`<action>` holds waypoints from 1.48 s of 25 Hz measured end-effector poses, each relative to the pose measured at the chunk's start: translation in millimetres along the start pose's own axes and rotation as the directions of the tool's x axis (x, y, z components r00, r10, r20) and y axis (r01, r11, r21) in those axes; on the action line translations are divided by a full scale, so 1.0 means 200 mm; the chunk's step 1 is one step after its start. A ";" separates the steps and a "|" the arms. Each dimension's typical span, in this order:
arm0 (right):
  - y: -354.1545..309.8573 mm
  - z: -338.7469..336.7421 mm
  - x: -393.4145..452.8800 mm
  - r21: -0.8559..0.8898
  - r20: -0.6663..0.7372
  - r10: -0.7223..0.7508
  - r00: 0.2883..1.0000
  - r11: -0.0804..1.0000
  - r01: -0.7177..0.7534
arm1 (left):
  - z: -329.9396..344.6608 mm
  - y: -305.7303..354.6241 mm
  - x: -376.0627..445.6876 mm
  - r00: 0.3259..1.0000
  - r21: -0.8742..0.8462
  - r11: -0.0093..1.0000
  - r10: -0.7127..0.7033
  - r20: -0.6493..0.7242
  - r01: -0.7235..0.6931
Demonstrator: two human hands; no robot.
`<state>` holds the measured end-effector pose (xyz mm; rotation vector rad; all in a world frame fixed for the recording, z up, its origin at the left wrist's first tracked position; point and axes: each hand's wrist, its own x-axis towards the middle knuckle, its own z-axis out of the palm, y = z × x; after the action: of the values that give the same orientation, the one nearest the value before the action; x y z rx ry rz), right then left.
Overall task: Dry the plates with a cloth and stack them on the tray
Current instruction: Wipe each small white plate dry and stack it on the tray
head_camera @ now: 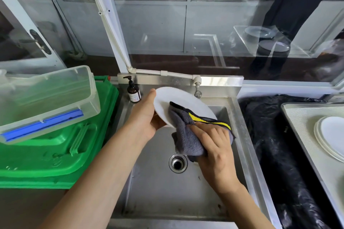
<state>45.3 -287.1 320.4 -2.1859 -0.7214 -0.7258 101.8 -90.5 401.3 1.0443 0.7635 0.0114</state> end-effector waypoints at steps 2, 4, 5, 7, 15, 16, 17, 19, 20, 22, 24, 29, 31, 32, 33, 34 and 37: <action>-0.02 -0.02 0.03 0.235 -0.009 0.247 0.969 0.942 -0.238 | -0.02 -0.01 -0.01 0.997 0.024 0.999 -0.044 0.058 0.042; -0.02 -0.06 0.07 0.572 0.019 0.449 0.893 0.728 -0.378 | -0.05 -0.04 0.00 0.999 0.159 0.987 0.033 0.042 -0.039; 0.00 -0.08 0.08 0.660 0.031 0.514 0.857 0.634 -0.403 | -0.06 -0.06 0.02 0.994 0.242 0.964 0.104 0.018 -0.106; 0.03 -0.11 0.10 0.738 0.079 0.611 0.788 0.495 -0.458 | -0.08 -0.09 0.04 0.975 0.329 0.919 0.218 0.038 -0.218; 0.10 -0.10 0.10 0.867 0.250 0.832 0.496 0.036 -0.496 | -0.16 -0.15 0.04 0.949 0.050 0.997 0.048 0.310 -0.066; 0.10 -0.09 0.10 0.872 0.251 0.830 0.498 0.029 -0.488 | -0.17 -0.16 0.04 0.935 0.009 0.999 0.041 0.353 -0.047; 0.09 -0.09 0.09 0.871 0.251 0.829 0.500 0.032 -0.490 | -0.16 -0.17 0.03 0.923 -0.020 0.999 0.041 0.382 -0.036; 0.08 -0.07 0.07 0.845 0.205 0.851 0.484 0.095 -0.526 | -0.15 -0.18 0.02 0.912 -0.034 0.999 0.048 0.407 -0.038; 0.08 -0.06 0.07 0.808 0.153 0.868 0.473 0.166 -0.565 | -0.14 -0.18 0.01 0.909 -0.029 0.999 0.051 0.413 -0.043; 0.11 -0.05 0.06 0.698 0.034 0.885 0.464 0.311 -0.645 | -0.13 -0.18 -0.01 0.904 -0.012 0.999 0.048 0.425 -0.048; 0.14 -0.05 0.08 0.604 -0.033 0.864 0.502 0.417 -0.679 | -0.12 -0.17 -0.03 0.909 -0.002 0.999 0.050 0.414 -0.054; 0.17 -0.07 0.25 0.364 -0.020 0.668 0.744 0.698 -0.617 | -0.04 -0.19 -0.15 0.919 0.050 0.994 0.074 0.387 -0.101; 0.14 -0.05 0.32 0.273 0.006 0.464 0.886 0.852 -0.448 | -0.01 -0.22 -0.17 0.930 0.058 0.993 0.073 0.360 -0.101; 0.12 -0.02 0.35 0.236 0.031 0.361 0.932 0.904 -0.357 | 0.01 -0.23 -0.18 0.938 0.057 0.993 0.079 0.338 -0.104; 0.09 0.01 0.36 0.203 0.049 0.289 0.956 0.934 -0.293 | 0.02 -0.23 -0.18 0.946 0.049 0.993 0.087 0.312 -0.108; 0.06 0.04 0.36 0.174 0.054 0.256 0.965 0.949 -0.261 | 0.03 -0.24 -0.18 0.953 0.036 0.993 0.095 0.288 -0.110; -0.02 0.11 0.29 0.178 0.043 0.247 0.968 0.952 -0.250 | 0.06 -0.23 -0.17 0.971 -0.007 0.999 0.054 0.232 -0.054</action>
<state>88.5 -252.5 347.6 -2.0701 -0.4886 -0.4888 67.8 -136.5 388.1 1.0450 0.5227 -0.0628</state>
